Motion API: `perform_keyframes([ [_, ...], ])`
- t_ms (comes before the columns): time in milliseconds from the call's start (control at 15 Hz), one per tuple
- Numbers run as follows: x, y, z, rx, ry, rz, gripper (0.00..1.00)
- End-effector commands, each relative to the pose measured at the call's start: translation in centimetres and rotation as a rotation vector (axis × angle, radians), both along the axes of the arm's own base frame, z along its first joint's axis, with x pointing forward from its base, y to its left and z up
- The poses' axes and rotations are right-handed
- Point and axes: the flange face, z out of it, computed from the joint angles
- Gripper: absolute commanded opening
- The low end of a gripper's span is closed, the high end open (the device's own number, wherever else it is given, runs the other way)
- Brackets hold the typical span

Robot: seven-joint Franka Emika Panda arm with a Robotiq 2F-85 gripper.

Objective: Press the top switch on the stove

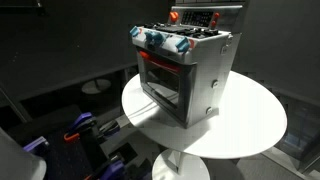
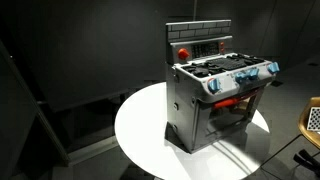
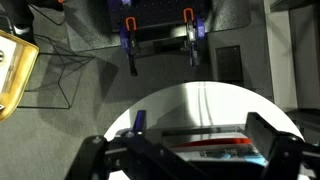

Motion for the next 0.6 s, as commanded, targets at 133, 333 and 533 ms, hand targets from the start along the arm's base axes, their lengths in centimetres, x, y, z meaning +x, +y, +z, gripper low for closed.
perform_keyframes([
  [133,0.0,0.0,0.0,0.0,0.0,0.0,1.0],
  [333,0.7,0.0,0.2,-0.006,-0.025,-0.024,1.0],
  [533,2.1,0.0,0.6,-0.003,-0.067,-0.042,1.0],
])
